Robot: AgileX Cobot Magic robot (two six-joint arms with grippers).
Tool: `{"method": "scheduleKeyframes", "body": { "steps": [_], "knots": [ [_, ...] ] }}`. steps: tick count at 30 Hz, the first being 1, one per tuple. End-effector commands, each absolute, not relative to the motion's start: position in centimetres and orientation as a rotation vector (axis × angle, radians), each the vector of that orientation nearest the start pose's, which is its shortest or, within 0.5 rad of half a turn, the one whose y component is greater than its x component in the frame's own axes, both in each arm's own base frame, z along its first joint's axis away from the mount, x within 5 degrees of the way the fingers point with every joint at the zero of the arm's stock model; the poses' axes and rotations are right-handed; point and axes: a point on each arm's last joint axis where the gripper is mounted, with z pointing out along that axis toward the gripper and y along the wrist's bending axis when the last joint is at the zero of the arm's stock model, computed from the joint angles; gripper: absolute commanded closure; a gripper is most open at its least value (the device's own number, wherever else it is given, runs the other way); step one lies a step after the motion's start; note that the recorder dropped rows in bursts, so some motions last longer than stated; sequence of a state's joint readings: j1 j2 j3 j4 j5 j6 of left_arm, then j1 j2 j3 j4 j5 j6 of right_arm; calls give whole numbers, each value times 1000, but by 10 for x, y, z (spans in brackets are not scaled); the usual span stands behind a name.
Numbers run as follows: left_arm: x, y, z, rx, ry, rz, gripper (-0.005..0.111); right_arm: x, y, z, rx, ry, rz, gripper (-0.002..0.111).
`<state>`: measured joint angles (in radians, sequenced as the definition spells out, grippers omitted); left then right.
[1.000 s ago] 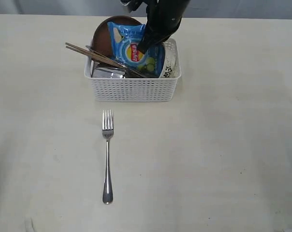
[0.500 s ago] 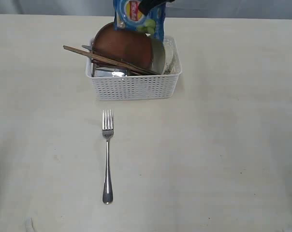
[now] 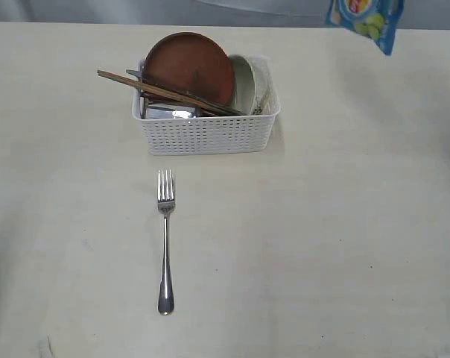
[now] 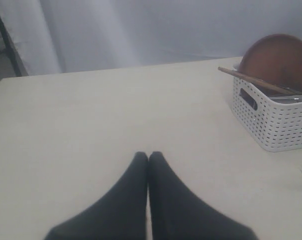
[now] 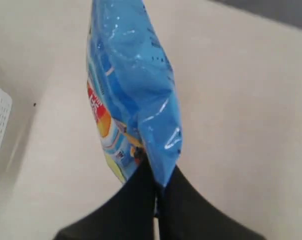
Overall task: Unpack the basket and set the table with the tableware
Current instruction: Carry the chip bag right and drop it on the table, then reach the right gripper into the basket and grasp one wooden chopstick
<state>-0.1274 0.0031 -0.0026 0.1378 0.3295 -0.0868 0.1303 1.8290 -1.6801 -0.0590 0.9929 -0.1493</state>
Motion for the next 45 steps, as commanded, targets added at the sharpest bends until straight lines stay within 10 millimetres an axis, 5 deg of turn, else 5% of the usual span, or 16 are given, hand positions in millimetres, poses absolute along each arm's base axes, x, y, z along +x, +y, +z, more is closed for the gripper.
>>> {"method": "scheduleKeyframes", "body": {
  "steps": [1,6,9,12,14,17,27,31,34,38,45],
  "knots": [
    [54,-3,185,129,1795,-22,107,398,15,279,-169,2676,100,109],
    [54,-3,185,129,1795,-22,107,391,1,237,-12,2707,343,109],
    [54,-3,185,129,1795,-22,107,392,-3,216,-9,2751,340,107],
    [54,-3,185,129,1795,-22,107,392,-3,204,-22,2804,352,88],
    [54,-3,185,129,1795,-22,107,393,-3,203,-20,2804,351,64],
    [54,-3,185,129,1795,-22,107,395,-3,210,-24,2776,343,37],
    [54,-3,185,129,1795,-22,107,405,19,291,-174,2658,427,47],
    [54,-3,185,129,1795,-22,107,402,57,313,-351,2612,493,47],
    [54,-3,185,129,1795,-22,107,396,106,315,-559,2553,545,48],
    [54,-3,185,129,1795,-22,107,382,181,296,-848,2495,540,48],
    [54,-3,185,129,1795,-22,107,365,275,248,-1157,2305,429,48]
  ]
}}
